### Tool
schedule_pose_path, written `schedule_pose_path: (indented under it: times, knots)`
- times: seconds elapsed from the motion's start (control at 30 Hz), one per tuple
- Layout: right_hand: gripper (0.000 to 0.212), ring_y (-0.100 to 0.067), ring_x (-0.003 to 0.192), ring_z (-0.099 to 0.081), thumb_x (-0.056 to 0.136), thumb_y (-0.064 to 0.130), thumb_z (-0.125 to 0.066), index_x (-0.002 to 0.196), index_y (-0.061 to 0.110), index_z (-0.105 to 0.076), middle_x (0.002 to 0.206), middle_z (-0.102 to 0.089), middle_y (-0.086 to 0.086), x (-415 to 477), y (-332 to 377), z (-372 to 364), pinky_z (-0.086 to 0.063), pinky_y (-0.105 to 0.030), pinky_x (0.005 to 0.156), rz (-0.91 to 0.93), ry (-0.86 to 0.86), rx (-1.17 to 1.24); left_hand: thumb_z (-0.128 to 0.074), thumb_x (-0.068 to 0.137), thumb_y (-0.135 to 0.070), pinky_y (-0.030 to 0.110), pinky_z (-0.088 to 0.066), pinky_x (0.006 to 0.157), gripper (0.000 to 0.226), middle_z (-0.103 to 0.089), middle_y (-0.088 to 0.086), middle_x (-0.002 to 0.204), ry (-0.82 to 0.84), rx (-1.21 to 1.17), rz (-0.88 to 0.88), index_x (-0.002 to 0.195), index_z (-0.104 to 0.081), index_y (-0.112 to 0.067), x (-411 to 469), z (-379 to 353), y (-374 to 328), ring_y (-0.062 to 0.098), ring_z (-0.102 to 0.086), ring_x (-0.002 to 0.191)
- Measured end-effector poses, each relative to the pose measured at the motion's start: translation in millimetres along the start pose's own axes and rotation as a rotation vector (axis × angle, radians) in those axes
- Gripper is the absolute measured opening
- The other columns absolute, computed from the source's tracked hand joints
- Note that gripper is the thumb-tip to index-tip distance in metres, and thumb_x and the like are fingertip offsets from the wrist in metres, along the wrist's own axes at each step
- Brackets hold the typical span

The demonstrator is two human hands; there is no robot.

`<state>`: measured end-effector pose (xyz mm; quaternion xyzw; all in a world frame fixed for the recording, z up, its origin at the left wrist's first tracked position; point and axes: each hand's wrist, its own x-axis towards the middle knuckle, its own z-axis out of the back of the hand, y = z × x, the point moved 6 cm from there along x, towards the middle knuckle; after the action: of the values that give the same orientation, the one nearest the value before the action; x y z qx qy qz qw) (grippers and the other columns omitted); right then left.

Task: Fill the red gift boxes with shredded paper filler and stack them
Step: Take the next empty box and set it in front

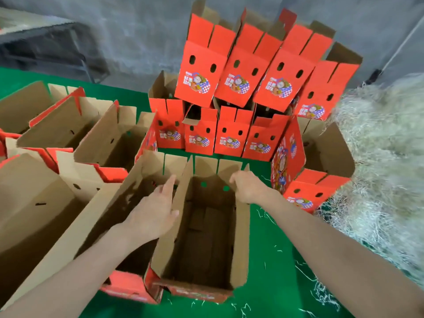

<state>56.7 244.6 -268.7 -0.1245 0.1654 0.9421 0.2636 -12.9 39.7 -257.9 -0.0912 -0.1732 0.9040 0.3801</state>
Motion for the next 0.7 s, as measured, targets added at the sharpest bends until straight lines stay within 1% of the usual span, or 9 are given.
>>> schedule_pose_path:
  times: [0.07, 0.2, 0.27, 0.33, 0.37, 0.47, 0.53, 0.6, 0.7]
  knots:
    - [0.040, -0.024, 0.098, -0.054, 0.082, -0.009, -0.047, 0.119, 0.005, -0.050, 0.115, -0.054, -0.011, -5, -16, 12, -0.049, -0.033, 0.080, 0.035, 0.021, 0.002, -0.055, 0.088, -0.045, 0.039, -0.032, 0.108, 0.087, -0.014, 0.002, 0.156, -0.020, -0.002, -0.043, 0.149, 0.003, -0.024, 4, 6, -16, 0.024, -0.030, 0.138]
    - [0.056, -0.023, 0.100, -0.055, 0.079, -0.013, -0.042, 0.129, 0.012, -0.043, 0.128, -0.046, -0.012, -19, -42, 32, -0.044, -0.027, 0.073, 0.230, 0.050, -0.077, -0.055, 0.089, -0.042, 0.042, -0.016, 0.114, 0.079, -0.007, 0.003, 0.157, -0.145, 0.040, -0.241, 0.149, -0.010, -0.016, 23, 10, -69, 0.025, -0.010, 0.143]
    - [0.074, -0.016, 0.094, -0.059, 0.076, -0.016, -0.040, 0.142, 0.017, -0.030, 0.154, -0.017, -0.001, -28, -48, 37, -0.045, -0.030, 0.072, 0.347, -0.069, -0.080, -0.056, 0.089, -0.040, 0.042, -0.012, 0.115, 0.080, -0.005, 0.004, 0.157, -0.112, 0.092, -0.283, 0.150, -0.009, -0.016, 38, -5, -97, 0.024, -0.006, 0.144]
    - [0.085, -0.009, 0.066, -0.056, 0.076, -0.015, -0.041, 0.146, 0.027, -0.019, 0.156, 0.004, 0.010, -36, -61, 38, -0.036, -0.024, 0.053, 0.376, -0.215, -0.001, -0.057, 0.089, -0.038, 0.041, -0.012, 0.115, 0.082, -0.006, 0.004, 0.157, -0.033, 0.135, -0.293, 0.150, -0.006, -0.016, 53, -24, -120, 0.023, -0.007, 0.143]
    - [0.086, -0.014, 0.067, -0.058, 0.077, -0.013, -0.043, 0.147, 0.029, -0.015, 0.156, 0.007, 0.011, -41, -70, 38, -0.037, -0.025, 0.052, 0.348, -0.285, 0.035, -0.058, 0.088, -0.037, 0.041, -0.013, 0.114, 0.083, -0.007, 0.004, 0.157, 0.010, 0.152, -0.290, 0.150, -0.006, -0.016, 58, -34, -128, 0.024, -0.008, 0.143]
    - [0.072, -0.032, 0.103, -0.058, 0.085, 0.002, -0.049, 0.147, 0.018, -0.016, 0.152, -0.021, -0.007, -56, -122, 29, -0.049, -0.037, 0.077, 0.043, -0.436, 0.067, -0.059, 0.088, -0.031, 0.045, -0.016, 0.113, 0.077, -0.006, 0.005, 0.157, 0.108, 0.195, -0.342, 0.149, -0.014, -0.020, 62, -60, -145, 0.027, -0.009, 0.143]
    - [0.050, -0.035, 0.100, -0.059, 0.087, 0.013, -0.050, 0.134, 0.014, -0.036, 0.123, -0.054, -0.016, -70, -157, 18, -0.048, -0.040, 0.079, -0.156, -0.337, -0.040, -0.059, 0.087, -0.025, 0.042, -0.024, 0.113, 0.067, -0.010, 0.003, 0.156, 0.158, 0.123, -0.370, 0.146, -0.026, -0.022, 59, -70, -151, 0.026, -0.019, 0.141]
    - [0.034, -0.034, 0.099, -0.060, 0.089, 0.016, -0.046, 0.123, 0.013, -0.048, 0.109, -0.061, -0.015, -84, -176, 8, -0.047, -0.040, 0.079, -0.174, -0.224, -0.125, -0.061, 0.085, -0.025, 0.037, -0.035, 0.105, 0.060, -0.029, 0.006, 0.149, 0.238, 0.080, -0.325, 0.140, -0.037, -0.021, 57, -74, -150, 0.025, -0.036, 0.132]
    - [0.028, -0.034, 0.100, -0.059, 0.091, 0.021, -0.046, 0.118, 0.014, -0.053, 0.108, -0.063, -0.015, -90, -183, 15, -0.046, -0.039, 0.080, -0.117, -0.296, -0.079, -0.065, 0.082, -0.039, 0.024, -0.040, 0.090, 0.060, -0.055, 0.005, 0.128, 0.449, 0.274, -0.266, 0.134, -0.046, -0.015, 44, -83, -148, 0.021, -0.051, 0.116]
